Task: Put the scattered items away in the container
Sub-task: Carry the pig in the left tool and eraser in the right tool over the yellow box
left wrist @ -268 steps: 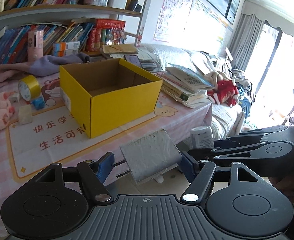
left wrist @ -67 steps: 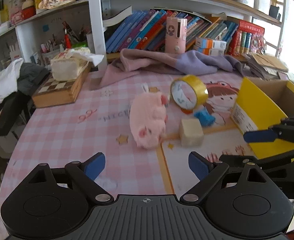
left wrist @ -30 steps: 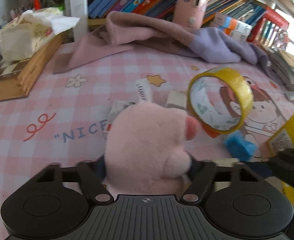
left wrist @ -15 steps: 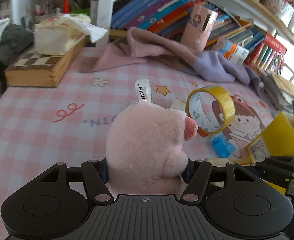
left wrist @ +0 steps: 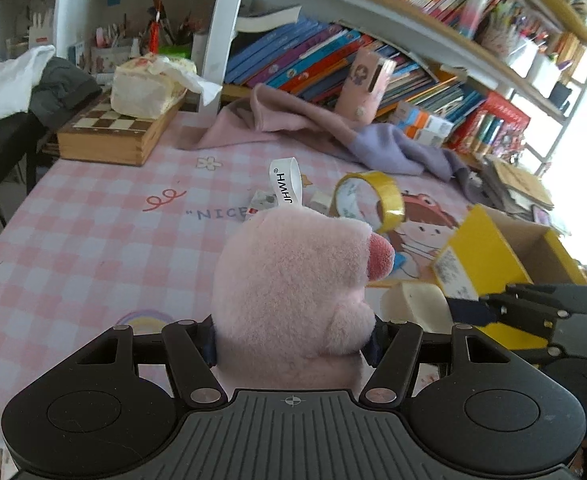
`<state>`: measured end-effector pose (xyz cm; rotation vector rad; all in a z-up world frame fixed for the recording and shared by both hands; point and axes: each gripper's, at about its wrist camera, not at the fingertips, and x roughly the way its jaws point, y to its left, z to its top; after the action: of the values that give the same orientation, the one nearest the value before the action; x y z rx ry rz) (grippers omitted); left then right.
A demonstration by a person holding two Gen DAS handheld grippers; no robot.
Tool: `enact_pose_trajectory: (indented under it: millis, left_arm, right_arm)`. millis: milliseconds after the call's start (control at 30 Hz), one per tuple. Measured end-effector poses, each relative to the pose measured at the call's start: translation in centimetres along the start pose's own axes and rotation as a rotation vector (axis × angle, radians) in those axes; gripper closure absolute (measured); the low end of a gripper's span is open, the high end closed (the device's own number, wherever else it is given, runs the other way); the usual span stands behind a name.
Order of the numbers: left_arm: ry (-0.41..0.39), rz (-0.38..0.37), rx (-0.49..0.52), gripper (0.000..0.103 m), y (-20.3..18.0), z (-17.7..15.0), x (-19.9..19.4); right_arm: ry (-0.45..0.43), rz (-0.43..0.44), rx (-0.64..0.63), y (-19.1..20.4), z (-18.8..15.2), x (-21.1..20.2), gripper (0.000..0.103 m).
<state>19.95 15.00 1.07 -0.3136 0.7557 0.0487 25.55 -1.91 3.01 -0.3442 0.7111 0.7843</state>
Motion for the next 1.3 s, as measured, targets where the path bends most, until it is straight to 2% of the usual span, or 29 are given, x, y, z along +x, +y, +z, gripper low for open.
enact_pose_trajectory:
  millis: [167,333,500,633,1000,1233,1300]
  left_arm:
    - [-0.021,-0.014,-0.023,0.041,-0.3,-2.0,-3.1]
    - [-0.080,-0.020,0.057,0.041,-2.0,-4.5,-8.4]
    - [-0.084,-0.066,0.093,0.041,-3.3,-6.9,-11.4]
    - [-0.076,-0.103,0.082,0.041,-4.2,-9.5,-13.3]
    - [-0.035,-0.193,0.036,0.041,-5.5,-12.9,-14.7]
    - [-0.054,-0.242,0.077,0.041,-7.1,-13.1,-15.2]
    - [-0.028,-0.248,0.088,0.041,-7.5,-13.2,-14.8]
  right_arm:
    - [-0.024,0.012,-0.002,1.6,-1.1,-3.2,0.068]
    - [-0.035,0.025,-0.008,2.9,-2.6,-7.1,0.068]
    - [-0.049,0.007,0.001,4.3,-4.9,-11.0,0.068]
    - [-0.054,-0.022,0.041,5.1,-7.1,-13.5,0.068]
    - [0.004,-0.055,0.107,6.7,-11.7,-17.8,0.069]
    - [0.028,-0.119,0.204,5.4,-14.0,-19.7,0.069]
    - [0.031,-0.144,0.235,4.9,-14.6,-20.4,0.069]
